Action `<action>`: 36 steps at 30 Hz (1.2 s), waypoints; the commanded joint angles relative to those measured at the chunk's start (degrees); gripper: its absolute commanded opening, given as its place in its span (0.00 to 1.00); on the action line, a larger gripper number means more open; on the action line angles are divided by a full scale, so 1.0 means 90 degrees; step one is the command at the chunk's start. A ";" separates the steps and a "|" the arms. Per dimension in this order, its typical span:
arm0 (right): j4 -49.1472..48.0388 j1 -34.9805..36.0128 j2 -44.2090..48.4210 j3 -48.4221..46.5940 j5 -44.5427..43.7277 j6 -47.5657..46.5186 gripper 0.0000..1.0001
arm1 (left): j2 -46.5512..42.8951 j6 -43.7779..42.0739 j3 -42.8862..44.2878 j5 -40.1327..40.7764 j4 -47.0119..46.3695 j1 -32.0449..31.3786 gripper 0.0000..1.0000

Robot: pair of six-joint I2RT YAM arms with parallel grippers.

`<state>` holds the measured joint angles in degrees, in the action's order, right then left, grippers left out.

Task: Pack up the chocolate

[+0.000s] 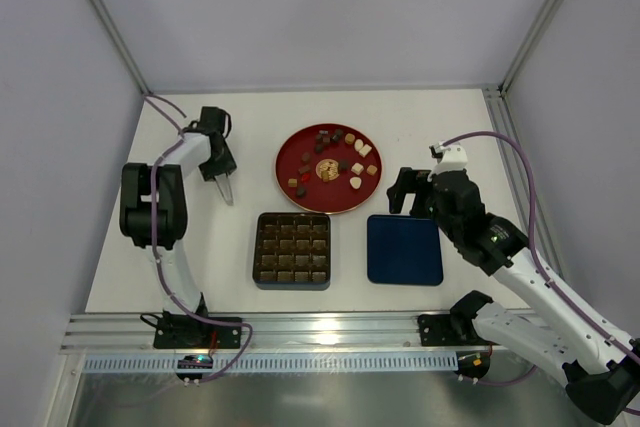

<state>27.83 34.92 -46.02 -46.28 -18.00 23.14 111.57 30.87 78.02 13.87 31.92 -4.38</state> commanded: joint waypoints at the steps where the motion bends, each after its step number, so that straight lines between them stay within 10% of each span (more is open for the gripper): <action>1: -0.0270 0.0027 0.0016 -0.0014 0.0017 0.0056 1.00 | -0.0706 -0.0071 0.0374 0.0080 0.0378 -0.0030 0.48; 36: -0.0300 0.0027 -0.0121 0.0084 0.0017 0.0212 1.00 | -0.2953 -0.0579 0.1311 -0.0896 0.2546 -0.1544 0.46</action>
<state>27.09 34.92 -47.11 -45.28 -17.80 24.23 87.79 27.14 87.13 8.25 52.14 -16.14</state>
